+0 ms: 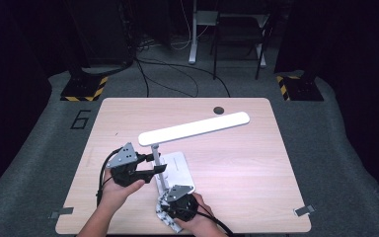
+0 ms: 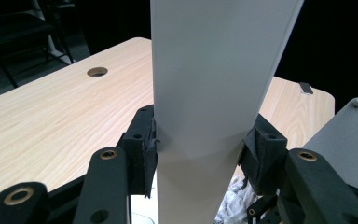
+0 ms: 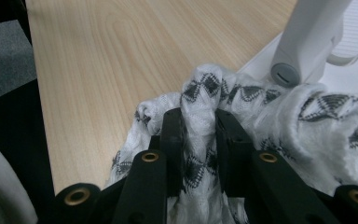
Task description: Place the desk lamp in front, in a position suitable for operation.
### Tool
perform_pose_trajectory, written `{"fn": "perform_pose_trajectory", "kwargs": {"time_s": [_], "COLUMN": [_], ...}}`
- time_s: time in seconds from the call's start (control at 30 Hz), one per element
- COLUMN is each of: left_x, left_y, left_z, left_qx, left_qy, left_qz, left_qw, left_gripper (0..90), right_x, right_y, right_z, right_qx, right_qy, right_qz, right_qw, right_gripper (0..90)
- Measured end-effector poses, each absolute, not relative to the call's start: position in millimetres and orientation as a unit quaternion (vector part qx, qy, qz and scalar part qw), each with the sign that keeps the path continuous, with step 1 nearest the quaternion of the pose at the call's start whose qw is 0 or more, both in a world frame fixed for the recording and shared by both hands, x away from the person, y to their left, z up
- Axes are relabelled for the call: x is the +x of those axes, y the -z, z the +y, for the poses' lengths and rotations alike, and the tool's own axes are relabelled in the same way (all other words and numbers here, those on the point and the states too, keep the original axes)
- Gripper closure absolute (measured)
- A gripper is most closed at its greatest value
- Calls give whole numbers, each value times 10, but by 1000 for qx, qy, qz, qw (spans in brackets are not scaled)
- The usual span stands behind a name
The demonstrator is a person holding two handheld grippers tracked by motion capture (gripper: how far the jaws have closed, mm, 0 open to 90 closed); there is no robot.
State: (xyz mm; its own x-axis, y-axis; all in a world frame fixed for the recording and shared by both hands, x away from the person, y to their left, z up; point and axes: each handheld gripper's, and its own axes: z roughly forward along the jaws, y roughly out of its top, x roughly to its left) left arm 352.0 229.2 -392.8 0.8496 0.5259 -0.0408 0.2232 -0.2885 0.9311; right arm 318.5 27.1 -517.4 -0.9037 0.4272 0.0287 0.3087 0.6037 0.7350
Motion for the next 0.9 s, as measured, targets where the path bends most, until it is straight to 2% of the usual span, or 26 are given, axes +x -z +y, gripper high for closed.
{"fn": "perform_pose_trajectory", "kwargs": {"time_s": [0.2, 0.43, 0.53, 0.9], "left_x": [3523, 3526, 3531, 3530], "left_y": [3934, 3935, 3934, 3936], "left_z": [2305, 2305, 2301, 2287], "left_qx": [790, 790, 791, 790], "left_qy": [-138, -137, -134, -135], "left_qz": [235, 236, 236, 240], "left_qw": [549, 549, 548, 548], "left_gripper": [525, 524, 523, 521], "right_x": [3229, 3333, 3378, 3324], "right_y": [5179, 5175, 5173, 5169], "right_z": [63, -345, -475, -287], "right_qx": [220, 287, 301, 294], "right_qy": [-391, -388, -385, -388], "right_qz": [890, 872, 867, 869], "right_qw": [85, 83, 96, 89], "right_gripper": [755, 756, 755, 750]}}
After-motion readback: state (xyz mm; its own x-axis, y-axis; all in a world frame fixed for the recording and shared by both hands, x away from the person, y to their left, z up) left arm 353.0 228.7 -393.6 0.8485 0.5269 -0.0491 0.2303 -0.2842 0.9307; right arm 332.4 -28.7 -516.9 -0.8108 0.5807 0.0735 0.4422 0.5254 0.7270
